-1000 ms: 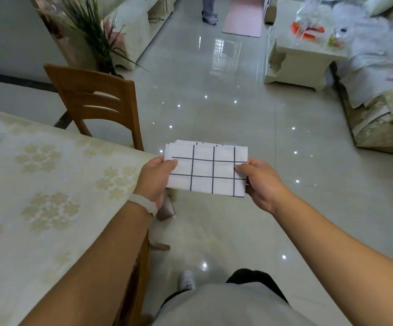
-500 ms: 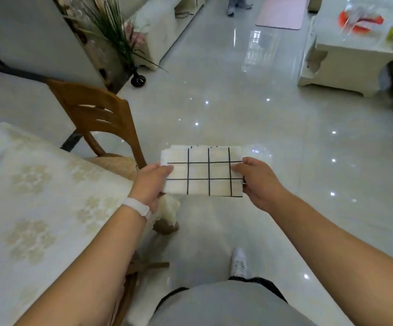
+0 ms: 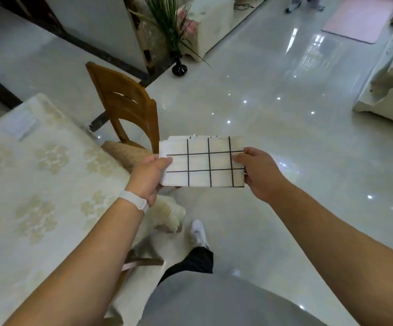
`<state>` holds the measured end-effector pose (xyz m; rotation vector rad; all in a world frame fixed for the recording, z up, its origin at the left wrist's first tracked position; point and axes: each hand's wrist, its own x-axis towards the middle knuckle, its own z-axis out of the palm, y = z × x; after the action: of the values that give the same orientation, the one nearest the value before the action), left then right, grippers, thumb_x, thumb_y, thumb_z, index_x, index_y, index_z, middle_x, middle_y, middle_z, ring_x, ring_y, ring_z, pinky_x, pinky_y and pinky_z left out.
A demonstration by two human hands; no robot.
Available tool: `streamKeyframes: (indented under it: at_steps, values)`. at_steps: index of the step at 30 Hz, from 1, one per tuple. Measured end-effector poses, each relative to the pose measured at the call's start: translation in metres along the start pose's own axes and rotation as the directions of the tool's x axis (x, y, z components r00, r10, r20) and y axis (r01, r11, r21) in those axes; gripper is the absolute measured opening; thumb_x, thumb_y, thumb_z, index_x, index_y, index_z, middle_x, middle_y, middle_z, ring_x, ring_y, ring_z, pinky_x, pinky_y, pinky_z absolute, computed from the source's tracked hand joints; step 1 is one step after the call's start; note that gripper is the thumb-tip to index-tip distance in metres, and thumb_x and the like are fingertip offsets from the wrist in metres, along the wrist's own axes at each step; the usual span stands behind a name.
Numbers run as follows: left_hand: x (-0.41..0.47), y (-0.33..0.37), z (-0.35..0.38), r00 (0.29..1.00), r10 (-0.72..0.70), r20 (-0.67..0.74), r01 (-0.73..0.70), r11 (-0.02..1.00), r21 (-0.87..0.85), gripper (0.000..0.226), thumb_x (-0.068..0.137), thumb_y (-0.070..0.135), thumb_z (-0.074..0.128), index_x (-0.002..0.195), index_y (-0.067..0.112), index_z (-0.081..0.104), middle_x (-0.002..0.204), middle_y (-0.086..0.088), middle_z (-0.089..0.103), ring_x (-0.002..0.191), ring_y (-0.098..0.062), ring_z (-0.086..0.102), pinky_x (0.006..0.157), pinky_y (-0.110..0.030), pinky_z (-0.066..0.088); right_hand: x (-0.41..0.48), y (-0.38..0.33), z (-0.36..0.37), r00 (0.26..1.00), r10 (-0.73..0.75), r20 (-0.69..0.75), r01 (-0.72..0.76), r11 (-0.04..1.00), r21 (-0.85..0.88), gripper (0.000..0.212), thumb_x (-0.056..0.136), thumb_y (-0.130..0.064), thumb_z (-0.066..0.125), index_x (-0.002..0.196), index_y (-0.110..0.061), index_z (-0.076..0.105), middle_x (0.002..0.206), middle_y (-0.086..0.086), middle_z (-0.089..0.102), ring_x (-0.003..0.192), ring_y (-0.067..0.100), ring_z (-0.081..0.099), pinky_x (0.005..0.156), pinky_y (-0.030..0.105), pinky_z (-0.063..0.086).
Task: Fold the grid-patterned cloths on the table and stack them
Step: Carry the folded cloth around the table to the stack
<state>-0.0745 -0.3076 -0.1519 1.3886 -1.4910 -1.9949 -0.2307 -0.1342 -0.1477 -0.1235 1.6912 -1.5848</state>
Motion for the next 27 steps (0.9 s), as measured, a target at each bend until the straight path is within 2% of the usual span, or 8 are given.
streamKeyframes:
  at_steps: [2, 5, 8, 10, 14, 19, 24, 27]
  values:
    - [0.024, 0.004, -0.002, 1.000, -0.013, -0.026, 0.013, 1.000, -0.026, 0.018, 0.090, 0.014, 0.061, 0.109, 0.013, 0.063, 0.102, -0.012, 0.071, 0.088, -0.026, 0.069, 0.066, -0.035, 0.056, 0.026, -0.006, 0.009, 1.000, 0.017, 0.001, -0.017, 1.000, -0.021, 0.012, 0.091, -0.004, 0.055, 0.093, -0.009, 0.066, 0.089, 0.009, 0.068, 0.078, 0.022, 0.065, 0.070, 0.035, 0.054]
    - [0.062, 0.016, -0.001, 0.999, -0.028, -0.043, 0.025, 0.997, -0.066, 0.014, 0.091, 0.014, 0.062, 0.105, 0.013, 0.062, 0.098, -0.010, 0.071, 0.084, -0.024, 0.069, 0.065, -0.035, 0.057, 0.067, -0.018, 0.023, 0.999, 0.044, -0.008, -0.044, 0.998, -0.052, 0.012, 0.090, -0.004, 0.055, 0.090, -0.009, 0.066, 0.089, 0.009, 0.069, 0.079, 0.022, 0.065, 0.075, 0.037, 0.054]
    - [0.103, 0.034, -0.001, 0.997, -0.075, -0.027, 0.072, 0.992, -0.106, 0.005, 0.091, 0.016, 0.062, 0.096, 0.018, 0.062, 0.096, -0.007, 0.072, 0.088, -0.025, 0.070, 0.079, -0.041, 0.057, 0.107, -0.037, 0.040, 0.998, 0.060, -0.020, -0.061, 0.994, -0.087, 0.014, 0.090, -0.003, 0.054, 0.084, -0.012, 0.064, 0.084, 0.006, 0.068, 0.073, 0.019, 0.065, 0.065, 0.031, 0.055]
    - [0.132, 0.051, -0.004, 0.997, -0.079, -0.001, 0.079, 0.989, -0.129, 0.007, 0.091, 0.018, 0.063, 0.098, 0.020, 0.063, 0.098, -0.007, 0.073, 0.091, -0.025, 0.070, 0.085, -0.043, 0.056, 0.133, -0.055, 0.054, 0.999, 0.044, -0.020, -0.046, 0.994, -0.096, 0.018, 0.091, -0.002, 0.055, 0.078, -0.014, 0.062, 0.077, 0.003, 0.068, 0.067, 0.016, 0.065, 0.061, 0.029, 0.053]
    - [0.181, 0.081, -0.014, 0.997, -0.065, -0.047, 0.056, 0.984, -0.171, 0.007, 0.090, 0.015, 0.064, 0.096, 0.018, 0.064, 0.098, -0.006, 0.073, 0.088, -0.023, 0.071, 0.079, -0.038, 0.058, 0.179, -0.086, 0.080, 1.000, 0.013, 0.004, -0.012, 0.991, -0.136, 0.017, 0.090, -0.003, 0.055, 0.081, -0.013, 0.064, 0.077, 0.002, 0.069, 0.069, 0.016, 0.066, 0.064, 0.030, 0.054]
    - [0.221, 0.107, -0.027, 0.994, -0.069, -0.082, 0.054, 0.984, -0.171, 0.009, 0.090, 0.018, 0.063, 0.099, 0.020, 0.063, 0.105, -0.006, 0.070, 0.097, -0.024, 0.067, 0.086, -0.041, 0.056, 0.223, -0.108, 0.107, 0.999, 0.009, 0.035, -0.004, 0.990, -0.138, 0.013, 0.089, -0.003, 0.056, 0.083, -0.012, 0.063, 0.076, 0.001, 0.069, 0.068, 0.015, 0.067, 0.065, 0.031, 0.057]
    - [0.244, 0.122, -0.033, 0.991, -0.066, -0.117, 0.040, 0.977, -0.212, 0.011, 0.090, 0.015, 0.063, 0.100, 0.018, 0.063, 0.104, -0.006, 0.071, 0.094, -0.023, 0.068, 0.076, -0.037, 0.057, 0.259, -0.121, 0.121, 0.994, 0.024, 0.103, -0.008, 0.987, -0.161, 0.010, 0.089, -0.005, 0.057, 0.086, -0.011, 0.064, 0.083, 0.005, 0.069, 0.074, 0.019, 0.066, 0.069, 0.033, 0.055]
    - [0.258, 0.130, -0.032, 0.985, -0.067, -0.158, 0.031, 0.976, -0.216, 0.010, 0.090, 0.014, 0.063, 0.099, 0.018, 0.063, 0.103, -0.006, 0.071, 0.093, -0.022, 0.069, 0.080, -0.039, 0.058, 0.285, -0.128, 0.128, 0.991, 0.037, 0.131, -0.014, 0.986, -0.167, 0.012, 0.088, -0.004, 0.056, 0.084, -0.012, 0.064, 0.083, 0.005, 0.068, 0.075, 0.020, 0.065, 0.071, 0.034, 0.055]
